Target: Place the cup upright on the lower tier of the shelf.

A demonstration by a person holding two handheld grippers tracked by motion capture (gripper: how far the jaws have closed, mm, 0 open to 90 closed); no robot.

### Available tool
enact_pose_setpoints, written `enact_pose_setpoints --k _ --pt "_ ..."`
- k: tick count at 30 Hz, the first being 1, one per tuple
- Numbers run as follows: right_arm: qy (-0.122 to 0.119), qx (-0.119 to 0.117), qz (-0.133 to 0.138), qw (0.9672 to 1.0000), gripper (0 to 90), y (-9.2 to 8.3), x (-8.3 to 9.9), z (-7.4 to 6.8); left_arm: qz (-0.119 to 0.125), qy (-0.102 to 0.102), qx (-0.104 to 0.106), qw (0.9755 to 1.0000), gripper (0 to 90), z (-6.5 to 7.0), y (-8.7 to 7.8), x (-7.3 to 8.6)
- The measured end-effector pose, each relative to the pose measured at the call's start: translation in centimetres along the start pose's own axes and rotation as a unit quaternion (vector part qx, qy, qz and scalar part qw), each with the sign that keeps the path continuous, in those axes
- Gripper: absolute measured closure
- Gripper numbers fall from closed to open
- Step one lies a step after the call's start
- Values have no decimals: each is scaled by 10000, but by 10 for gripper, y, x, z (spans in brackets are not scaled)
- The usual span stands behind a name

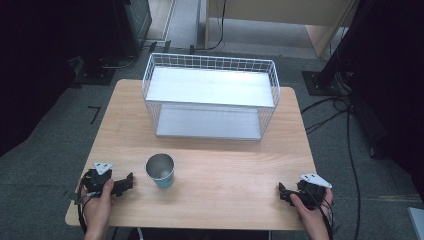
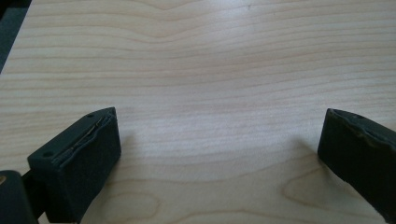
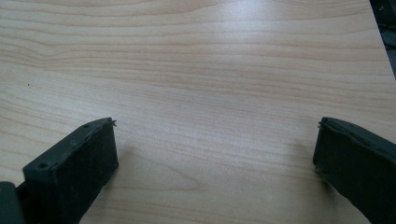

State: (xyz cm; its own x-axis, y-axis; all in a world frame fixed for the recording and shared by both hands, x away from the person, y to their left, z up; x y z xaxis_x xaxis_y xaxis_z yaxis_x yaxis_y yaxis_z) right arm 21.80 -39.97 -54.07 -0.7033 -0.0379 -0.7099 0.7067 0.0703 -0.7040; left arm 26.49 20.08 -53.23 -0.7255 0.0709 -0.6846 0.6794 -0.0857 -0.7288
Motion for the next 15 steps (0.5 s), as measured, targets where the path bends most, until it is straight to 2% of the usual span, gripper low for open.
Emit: enact_pose_setpoints --k 1,5,10,15 --pt "28 3 -5 10000 0 1 0 0 6 -44 -46 10000 0 -1 -1 1" --pt "49 41 2 10000 0 3 -3 -1 348 -144 -44 9993 0 -6 -14 10" --pt "62 36 -5 10000 0 3 -3 -1 573 45 161 9982 0 -3 -30 16" --pt "48 40 3 10000 0 3 -3 -1 705 114 294 9970 0 4 -38 18"
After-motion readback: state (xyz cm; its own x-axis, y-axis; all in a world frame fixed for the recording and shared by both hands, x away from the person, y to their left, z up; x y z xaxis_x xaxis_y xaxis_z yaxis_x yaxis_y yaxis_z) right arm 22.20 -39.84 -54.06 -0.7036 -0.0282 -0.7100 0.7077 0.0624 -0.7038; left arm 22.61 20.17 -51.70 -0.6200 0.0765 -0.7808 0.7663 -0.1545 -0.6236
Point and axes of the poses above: each handheld gripper's, and its own axes: y roughly forward along the jaws, x roughly out of its underside, z roughly to its right, the point moved 2 cm from there along y, roughly forward along the jaws
